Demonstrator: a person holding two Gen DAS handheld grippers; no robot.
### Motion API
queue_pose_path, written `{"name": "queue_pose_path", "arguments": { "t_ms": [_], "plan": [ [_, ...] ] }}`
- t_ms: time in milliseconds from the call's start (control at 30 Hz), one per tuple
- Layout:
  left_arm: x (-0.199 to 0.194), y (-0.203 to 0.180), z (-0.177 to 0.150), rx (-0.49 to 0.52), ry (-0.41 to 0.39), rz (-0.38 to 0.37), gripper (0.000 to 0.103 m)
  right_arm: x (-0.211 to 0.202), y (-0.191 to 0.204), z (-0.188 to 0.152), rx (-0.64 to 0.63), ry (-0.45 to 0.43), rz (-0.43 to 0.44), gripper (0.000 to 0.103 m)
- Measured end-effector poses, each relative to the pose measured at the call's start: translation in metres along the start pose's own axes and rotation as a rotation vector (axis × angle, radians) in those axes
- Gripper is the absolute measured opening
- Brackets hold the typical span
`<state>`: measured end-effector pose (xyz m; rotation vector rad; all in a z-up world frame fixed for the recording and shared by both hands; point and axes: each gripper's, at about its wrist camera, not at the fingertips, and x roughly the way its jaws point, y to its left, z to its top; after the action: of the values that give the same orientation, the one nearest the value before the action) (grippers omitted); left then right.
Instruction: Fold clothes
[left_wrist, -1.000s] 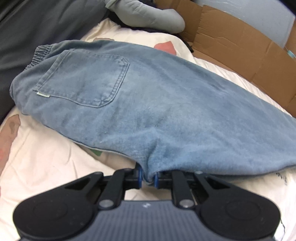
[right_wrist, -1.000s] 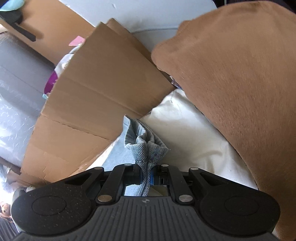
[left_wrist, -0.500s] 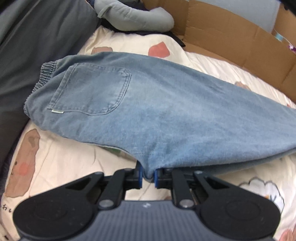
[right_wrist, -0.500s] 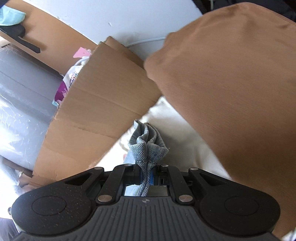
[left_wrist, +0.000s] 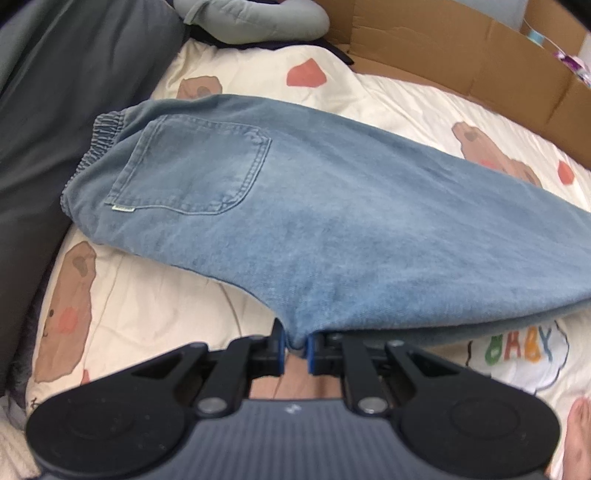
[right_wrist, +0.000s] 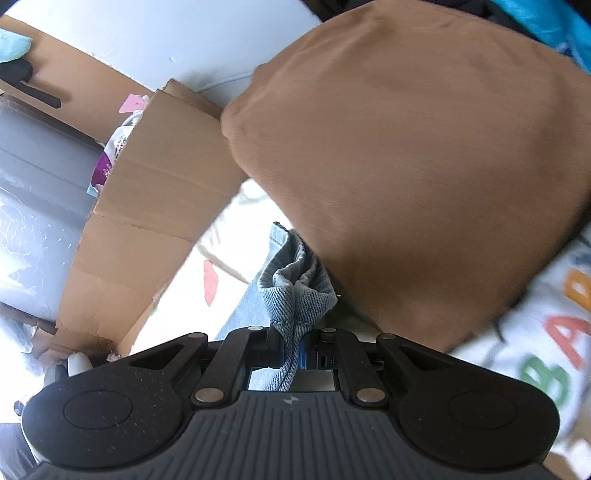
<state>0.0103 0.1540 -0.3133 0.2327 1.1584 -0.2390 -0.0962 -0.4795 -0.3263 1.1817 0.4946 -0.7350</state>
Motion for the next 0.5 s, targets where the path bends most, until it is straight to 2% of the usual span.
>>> {"name": "queue_pose_path", "arguments": {
  "t_ms": [500],
  "plan": [
    [-0.016,-0.010,-0.021,0.001,0.053,-0.012,0.011,-0.095,-0.056,-0.029,0.025,0.004,-0.061,0.006]
  ]
}}
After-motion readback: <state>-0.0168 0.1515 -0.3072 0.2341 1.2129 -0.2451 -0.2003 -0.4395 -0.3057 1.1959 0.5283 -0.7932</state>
